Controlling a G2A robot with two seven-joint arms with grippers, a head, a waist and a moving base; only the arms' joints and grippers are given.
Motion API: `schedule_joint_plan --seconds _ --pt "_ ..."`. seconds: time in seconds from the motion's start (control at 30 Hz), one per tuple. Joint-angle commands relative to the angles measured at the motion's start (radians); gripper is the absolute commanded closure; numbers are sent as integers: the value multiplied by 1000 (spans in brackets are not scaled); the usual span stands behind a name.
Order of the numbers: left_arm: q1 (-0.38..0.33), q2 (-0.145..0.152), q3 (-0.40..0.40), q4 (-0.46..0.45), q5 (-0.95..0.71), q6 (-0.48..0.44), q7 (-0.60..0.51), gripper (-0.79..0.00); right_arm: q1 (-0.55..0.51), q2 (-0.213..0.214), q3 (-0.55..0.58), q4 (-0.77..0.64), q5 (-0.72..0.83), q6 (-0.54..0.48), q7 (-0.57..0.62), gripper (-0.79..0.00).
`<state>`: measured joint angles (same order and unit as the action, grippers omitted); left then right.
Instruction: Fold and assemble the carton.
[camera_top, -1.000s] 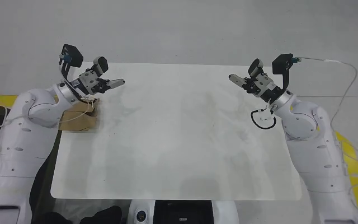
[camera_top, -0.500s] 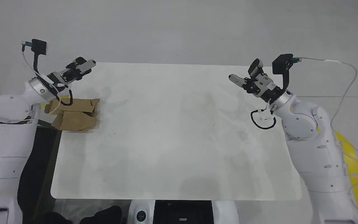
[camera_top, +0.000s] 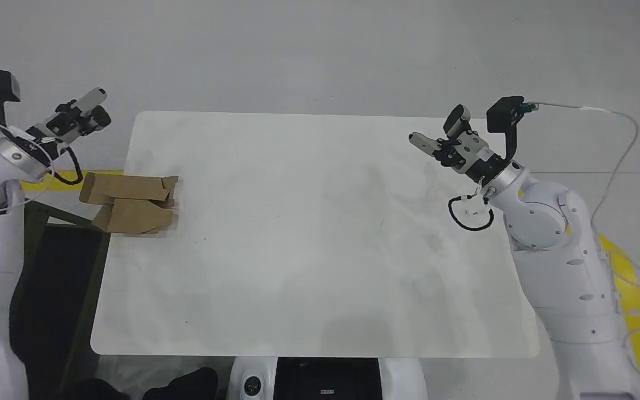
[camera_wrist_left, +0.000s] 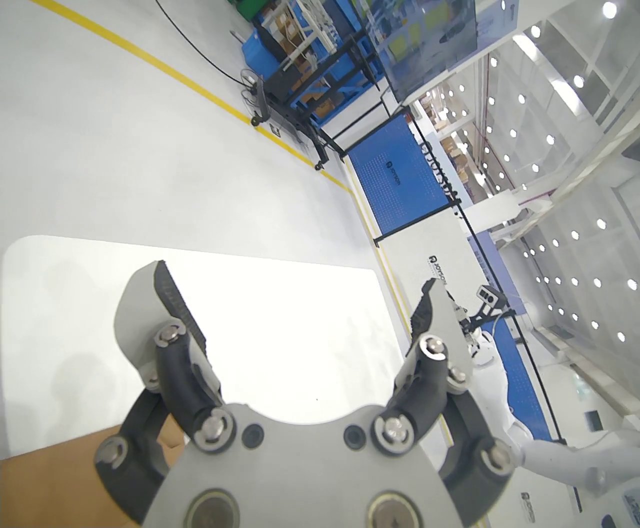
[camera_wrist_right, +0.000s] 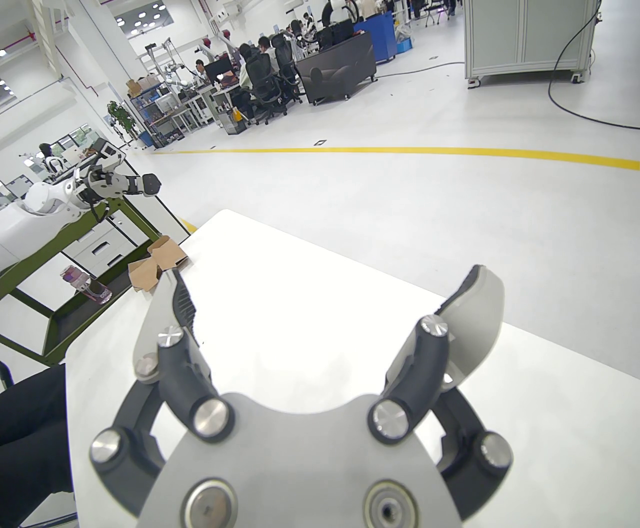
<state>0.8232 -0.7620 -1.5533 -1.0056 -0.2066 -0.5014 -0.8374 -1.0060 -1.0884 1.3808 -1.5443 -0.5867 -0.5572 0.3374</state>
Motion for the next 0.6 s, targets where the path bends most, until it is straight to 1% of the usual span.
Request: schedule_joint_plan --seconds 0.0,0.27,0.57 --pt "-14 3 -2 54 45 15 24 -785 0 0 0 0 0 0 0 -785" --pt "-77 14 -12 226 131 43 62 -785 0 0 0 0 0 0 0 -785" --pt "-137 32 -10 383 230 53 38 -785 0 0 0 0 0 0 0 -785"
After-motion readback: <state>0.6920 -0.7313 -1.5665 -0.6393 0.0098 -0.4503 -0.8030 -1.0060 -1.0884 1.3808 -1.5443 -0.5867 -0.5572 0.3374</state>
